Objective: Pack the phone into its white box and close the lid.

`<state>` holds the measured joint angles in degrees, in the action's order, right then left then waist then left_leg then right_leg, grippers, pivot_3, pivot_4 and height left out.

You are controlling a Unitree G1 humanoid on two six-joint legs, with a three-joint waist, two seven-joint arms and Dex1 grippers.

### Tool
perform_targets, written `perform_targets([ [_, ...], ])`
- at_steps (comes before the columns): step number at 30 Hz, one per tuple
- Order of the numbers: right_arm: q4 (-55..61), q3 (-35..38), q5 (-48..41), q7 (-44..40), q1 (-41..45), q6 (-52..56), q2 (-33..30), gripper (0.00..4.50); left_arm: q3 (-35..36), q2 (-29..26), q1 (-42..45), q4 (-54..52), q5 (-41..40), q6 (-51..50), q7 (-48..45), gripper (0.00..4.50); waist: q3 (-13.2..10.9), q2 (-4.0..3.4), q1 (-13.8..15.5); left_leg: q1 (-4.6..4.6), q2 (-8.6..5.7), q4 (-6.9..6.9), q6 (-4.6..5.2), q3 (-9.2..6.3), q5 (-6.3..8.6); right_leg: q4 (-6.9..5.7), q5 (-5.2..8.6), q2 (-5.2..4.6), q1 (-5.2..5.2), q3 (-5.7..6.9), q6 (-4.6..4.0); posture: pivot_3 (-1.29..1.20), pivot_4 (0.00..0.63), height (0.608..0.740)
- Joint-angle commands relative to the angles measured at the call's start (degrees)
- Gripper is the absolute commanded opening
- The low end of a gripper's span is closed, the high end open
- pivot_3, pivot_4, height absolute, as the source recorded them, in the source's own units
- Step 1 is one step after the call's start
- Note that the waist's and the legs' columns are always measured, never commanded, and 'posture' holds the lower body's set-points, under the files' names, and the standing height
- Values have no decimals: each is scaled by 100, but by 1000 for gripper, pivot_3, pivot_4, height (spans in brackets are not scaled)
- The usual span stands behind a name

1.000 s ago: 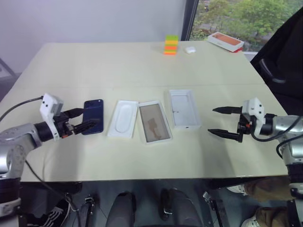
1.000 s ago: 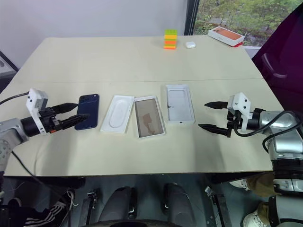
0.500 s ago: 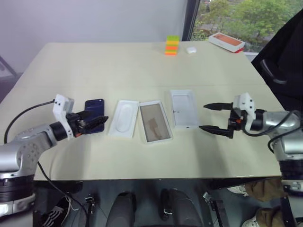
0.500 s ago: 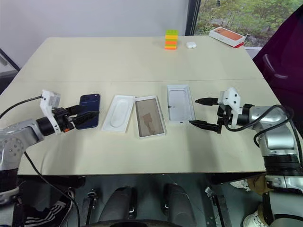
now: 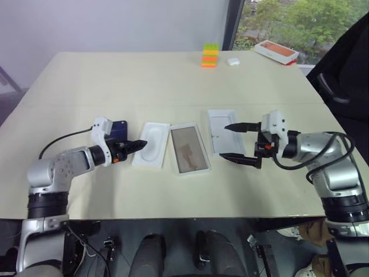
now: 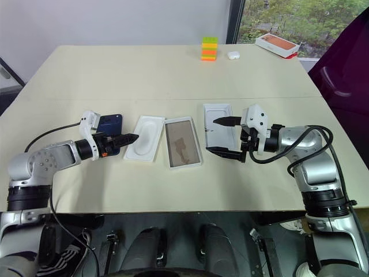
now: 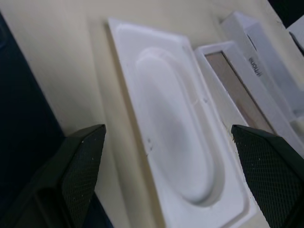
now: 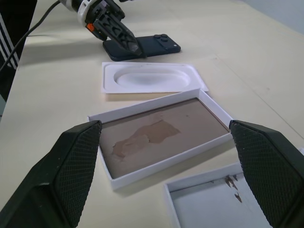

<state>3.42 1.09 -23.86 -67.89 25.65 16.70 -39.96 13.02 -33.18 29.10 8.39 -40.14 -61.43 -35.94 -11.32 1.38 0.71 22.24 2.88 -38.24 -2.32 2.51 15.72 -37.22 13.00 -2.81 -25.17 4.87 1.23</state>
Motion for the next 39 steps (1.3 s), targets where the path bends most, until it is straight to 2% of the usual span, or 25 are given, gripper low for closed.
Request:
perform_targets([
  [1,244,80,-79,30,-4,-103,-5,4500,-64,92,137,290,41,-161,4,4452,0,0,-3,0,0,0,0,0,0,0,0,0,0,0,0,0,150,740],
  [12,218,26,-33,122,23,-231,69,4500,-209,503,925,1176,296,-583,366,4452,1,-1,19,-22,0,0,0,-3,0,-4,1,0,21,2,1,0,150,740],
  [19,238,19,-31,196,46,-241,79,4500,-457,707,941,1162,417,-862,298,4452,2,-1,13,-41,-3,1,0,-4,0,2,2,-4,43,3,3,0,150,740],
  [20,239,23,-20,205,36,-255,68,4500,-454,708,918,1161,428,-874,283,3934,2,-1,10,-45,-3,2,0,-4,0,2,2,-4,46,3,4,0,150,740],
  [21,241,34,-27,217,25,-253,63,4500,-508,684,876,1139,455,-886,242,3634,2,-1,7,-49,-4,3,0,-3,0,3,3,-5,49,2,4,0,150,740],
  [23,253,35,-27,228,2,-259,49,4500,-470,699,845,1152,455,-944,249,2557,2,-1,3,-52,-4,4,0,-2,0,3,4,-5,50,1,6,0,150,740],
  [28,270,31,-41,261,30,-254,43,4500,-415,695,802,1131,502,-1015,269,208,2,-1,3,-53,-4,5,0,-2,0,4,15,-5,51,1,24,0,150,740],
  [29,268,32,-45,262,38,-252,43,4500,-386,692,794,1126,491,-1037,268,49,3,0,4,-53,-4,5,0,-2,0,4,15,-5,51,1,24,0,150,740],
  [34,226,23,-13,256,37,-300,40,4500,-213,655,720,1060,416,-1196,253,49,2,-1,-15,-61,-4,10,0,0,0,4,16,-4,54,-1,24,0,150,740],
  [39,364,-17,-141,272,-34,-70,67,4500,477,552,800,927,52,-1518,287,49,2,0,-36,-64,-3,14,0,1,1,4,16,-3,54,-3,25,0,150,740],
])
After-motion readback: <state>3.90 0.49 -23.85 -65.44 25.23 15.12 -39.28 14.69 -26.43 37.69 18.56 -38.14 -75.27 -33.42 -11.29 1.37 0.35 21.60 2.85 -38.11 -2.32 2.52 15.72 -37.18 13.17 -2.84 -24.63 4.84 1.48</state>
